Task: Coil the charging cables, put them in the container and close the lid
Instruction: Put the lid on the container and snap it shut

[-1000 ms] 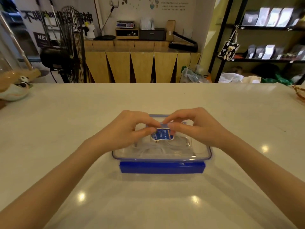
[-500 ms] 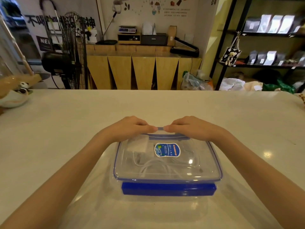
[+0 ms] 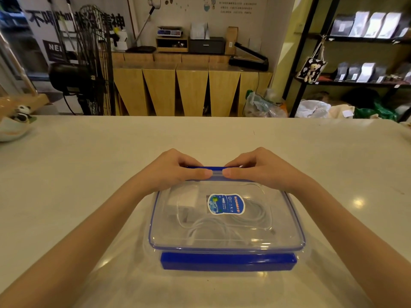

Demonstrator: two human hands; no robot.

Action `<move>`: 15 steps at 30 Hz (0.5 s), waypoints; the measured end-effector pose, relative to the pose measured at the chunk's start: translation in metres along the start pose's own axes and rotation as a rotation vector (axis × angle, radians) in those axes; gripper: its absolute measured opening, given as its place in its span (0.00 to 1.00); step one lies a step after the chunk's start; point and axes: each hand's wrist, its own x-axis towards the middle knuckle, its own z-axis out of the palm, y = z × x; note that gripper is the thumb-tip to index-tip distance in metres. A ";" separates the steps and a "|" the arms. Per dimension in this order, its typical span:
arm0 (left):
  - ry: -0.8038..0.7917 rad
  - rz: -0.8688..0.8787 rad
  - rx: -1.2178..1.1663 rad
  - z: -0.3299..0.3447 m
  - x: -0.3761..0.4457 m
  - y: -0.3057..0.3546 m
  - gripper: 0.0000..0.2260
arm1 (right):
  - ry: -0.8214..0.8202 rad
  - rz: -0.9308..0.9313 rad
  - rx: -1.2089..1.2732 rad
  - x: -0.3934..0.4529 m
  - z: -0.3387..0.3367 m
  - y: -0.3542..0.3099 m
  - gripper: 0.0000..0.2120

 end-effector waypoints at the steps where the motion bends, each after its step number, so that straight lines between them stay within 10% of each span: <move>1: 0.003 0.011 -0.004 0.000 -0.001 0.000 0.11 | -0.003 -0.008 0.014 -0.001 0.000 0.000 0.08; 15: 0.078 0.100 0.042 0.001 -0.003 -0.001 0.07 | 0.068 -0.092 -0.070 -0.003 0.004 -0.001 0.09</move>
